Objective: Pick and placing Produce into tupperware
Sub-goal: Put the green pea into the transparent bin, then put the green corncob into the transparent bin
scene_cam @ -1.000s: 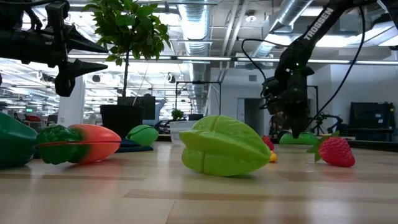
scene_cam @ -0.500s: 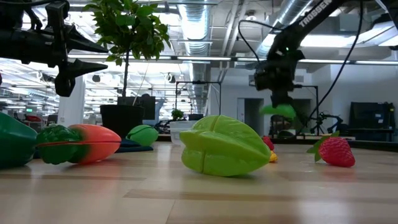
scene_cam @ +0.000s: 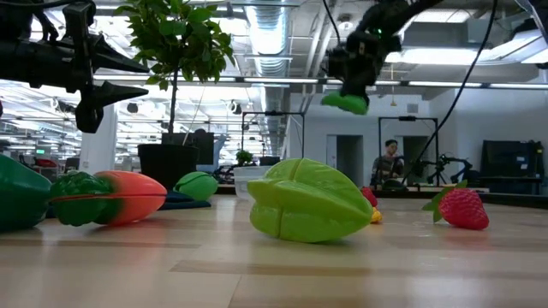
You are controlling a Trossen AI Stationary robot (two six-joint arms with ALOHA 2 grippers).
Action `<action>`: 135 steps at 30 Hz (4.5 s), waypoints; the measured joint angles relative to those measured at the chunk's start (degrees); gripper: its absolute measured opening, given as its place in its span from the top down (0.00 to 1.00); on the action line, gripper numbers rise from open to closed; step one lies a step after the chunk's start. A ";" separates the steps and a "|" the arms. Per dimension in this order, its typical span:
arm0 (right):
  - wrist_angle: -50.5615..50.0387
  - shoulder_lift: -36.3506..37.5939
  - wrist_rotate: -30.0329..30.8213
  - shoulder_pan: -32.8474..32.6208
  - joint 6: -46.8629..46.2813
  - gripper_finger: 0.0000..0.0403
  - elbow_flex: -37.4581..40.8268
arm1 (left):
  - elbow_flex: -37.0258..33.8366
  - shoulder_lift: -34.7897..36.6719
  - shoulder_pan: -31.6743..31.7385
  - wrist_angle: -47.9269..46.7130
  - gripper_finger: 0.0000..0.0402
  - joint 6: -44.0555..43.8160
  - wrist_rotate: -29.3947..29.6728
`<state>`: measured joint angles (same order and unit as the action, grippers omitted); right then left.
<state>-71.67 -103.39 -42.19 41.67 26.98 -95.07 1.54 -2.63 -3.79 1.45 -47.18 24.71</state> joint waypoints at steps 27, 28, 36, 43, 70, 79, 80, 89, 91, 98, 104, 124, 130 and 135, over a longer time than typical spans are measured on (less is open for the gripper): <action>26.07 0.11 5.12 -18.99 -8.79 0.65 2.72 | 0.02 0.01 0.00 0.00 0.60 -0.24 -1.96; 26.89 0.08 5.43 -19.13 -9.41 0.65 3.59 | 0.02 0.01 0.01 0.00 0.60 -0.24 -2.05; 37.40 0.00 8.03 -19.29 -15.53 0.65 10.76 | 0.02 0.01 0.00 -0.02 0.60 -0.20 -2.37; 46.50 0.00 12.12 -19.47 -18.84 0.65 17.32 | 0.02 0.02 0.00 -0.02 0.60 0.32 -2.38; 58.18 -1.10 31.96 -19.12 -25.58 0.63 25.69 | 0.02 0.01 0.01 -0.04 0.60 0.67 -1.48; 57.27 -5.90 31.90 -21.09 -27.02 0.64 25.77 | 0.02 0.02 0.02 -0.04 0.60 0.68 -1.45; 57.30 -5.87 31.87 -21.28 -27.02 0.63 25.77 | 0.01 0.02 0.00 -0.04 0.60 0.68 -1.44; 57.10 -5.22 33.35 -20.56 -27.02 0.64 25.70 | 0.01 0.02 0.02 -0.05 0.60 1.23 -1.39; 56.94 -5.22 33.25 -20.28 -27.02 0.64 25.70 | 0.00 0.02 0.02 -0.04 0.60 1.24 -1.38; 56.95 -5.25 33.09 -20.16 -27.02 0.57 25.70 | 0.02 0.02 0.02 -0.04 0.60 1.22 -1.38; 57.09 -5.19 33.09 -20.29 -27.02 0.50 25.70 | 0.01 0.02 0.02 -0.04 0.60 1.22 -1.36; 38.27 19.86 33.05 -25.58 -23.48 0.50 25.73 | 0.01 0.02 0.01 -0.35 0.60 7.77 -6.03; 32.44 27.79 33.07 -28.90 -25.69 0.51 25.73 | 0.02 0.02 0.02 -0.36 0.60 10.76 -6.29; 26.08 33.32 33.51 -31.96 -29.11 0.52 25.73 | 0.00 0.02 0.02 -0.64 0.60 11.15 -11.04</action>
<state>-45.59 -70.07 -8.68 9.72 -2.13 -69.34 1.54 -2.61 -3.77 0.82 -36.03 13.67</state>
